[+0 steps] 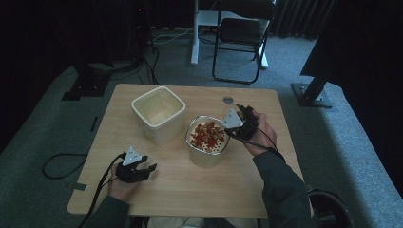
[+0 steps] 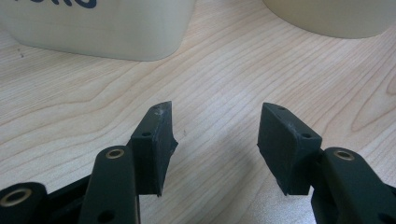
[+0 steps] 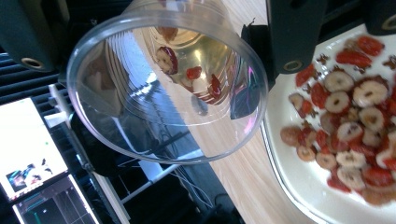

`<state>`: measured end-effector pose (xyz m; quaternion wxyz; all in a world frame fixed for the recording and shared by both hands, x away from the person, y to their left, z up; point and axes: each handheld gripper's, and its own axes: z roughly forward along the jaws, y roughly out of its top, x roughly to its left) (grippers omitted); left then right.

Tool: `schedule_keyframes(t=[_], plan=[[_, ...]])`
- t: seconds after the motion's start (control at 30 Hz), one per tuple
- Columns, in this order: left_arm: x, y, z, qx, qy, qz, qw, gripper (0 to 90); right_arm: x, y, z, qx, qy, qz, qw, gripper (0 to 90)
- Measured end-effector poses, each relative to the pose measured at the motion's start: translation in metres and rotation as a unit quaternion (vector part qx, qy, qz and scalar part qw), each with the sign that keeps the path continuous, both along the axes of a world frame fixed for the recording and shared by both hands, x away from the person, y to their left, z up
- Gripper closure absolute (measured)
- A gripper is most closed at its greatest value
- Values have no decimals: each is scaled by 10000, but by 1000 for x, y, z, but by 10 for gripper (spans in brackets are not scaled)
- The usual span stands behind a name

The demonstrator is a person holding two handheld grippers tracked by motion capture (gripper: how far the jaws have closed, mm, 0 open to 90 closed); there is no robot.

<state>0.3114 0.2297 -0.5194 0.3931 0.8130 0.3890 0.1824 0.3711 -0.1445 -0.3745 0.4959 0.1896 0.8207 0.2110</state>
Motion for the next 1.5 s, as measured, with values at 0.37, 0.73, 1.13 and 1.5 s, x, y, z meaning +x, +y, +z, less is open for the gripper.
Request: schedule_keyframes(t=[0.37,0.73,1.13,1.5], plan=[[0,0,0,3,9,-3,10000,461,-2,15,-6,-955,-197,43,9952,377],[0,0,0,3,13,-8,10000,461,-10,38,-15,-2523,-777,203,9643,378],[0,0,0,1,22,-7,10000,461,-20,46,-15,-3387,-1332,323,9309,381],[0,0,0,-4,24,-12,10000,461,-20,45,-12,-3351,-1376,376,9313,382]])
